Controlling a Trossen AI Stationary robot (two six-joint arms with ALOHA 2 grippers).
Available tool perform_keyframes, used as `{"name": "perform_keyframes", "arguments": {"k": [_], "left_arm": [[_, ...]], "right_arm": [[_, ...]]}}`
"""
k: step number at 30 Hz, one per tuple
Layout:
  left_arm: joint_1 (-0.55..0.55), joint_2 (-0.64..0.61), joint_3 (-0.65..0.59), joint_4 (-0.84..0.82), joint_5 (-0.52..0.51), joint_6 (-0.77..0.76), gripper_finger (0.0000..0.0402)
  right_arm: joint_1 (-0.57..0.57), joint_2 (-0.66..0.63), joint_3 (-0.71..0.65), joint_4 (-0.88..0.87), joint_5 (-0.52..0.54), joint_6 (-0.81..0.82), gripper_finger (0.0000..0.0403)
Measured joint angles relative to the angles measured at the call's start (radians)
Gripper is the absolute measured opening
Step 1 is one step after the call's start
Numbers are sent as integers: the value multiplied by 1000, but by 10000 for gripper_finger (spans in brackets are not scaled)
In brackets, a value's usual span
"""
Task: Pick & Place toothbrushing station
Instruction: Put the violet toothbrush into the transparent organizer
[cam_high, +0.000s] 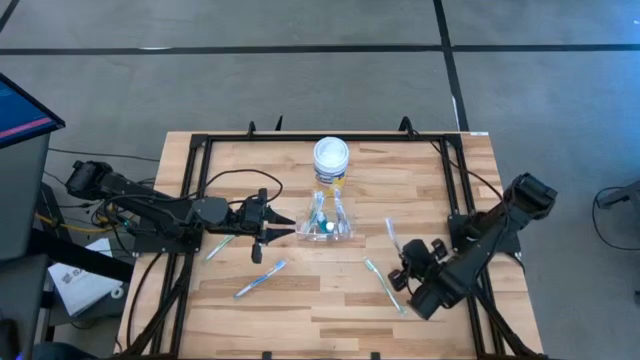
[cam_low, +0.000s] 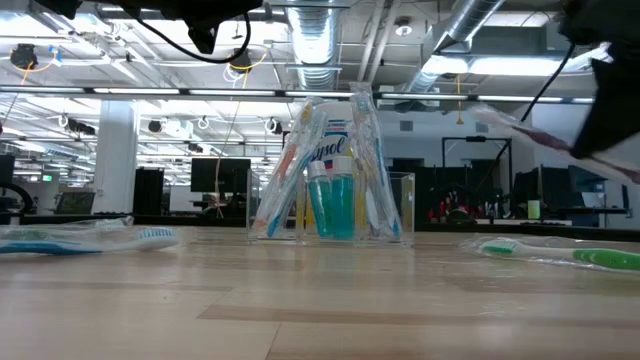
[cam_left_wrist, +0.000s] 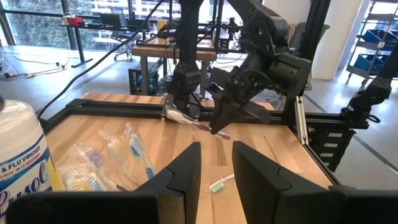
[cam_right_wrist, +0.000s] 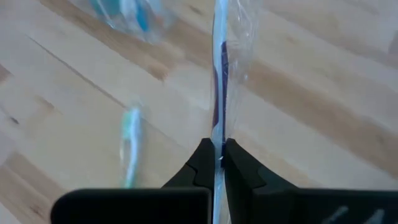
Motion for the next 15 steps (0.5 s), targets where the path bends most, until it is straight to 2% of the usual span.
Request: {"name": "perform_keyframes", "arguments": {"k": [7,15], "left_arm": [[0,0,0,8,0,-7,88],[0,0,0,14,0,-8,88]], "right_arm": [[-95,0,71,72,82,-247,4],[-208,-1,147,290,121,-663,5]]}}
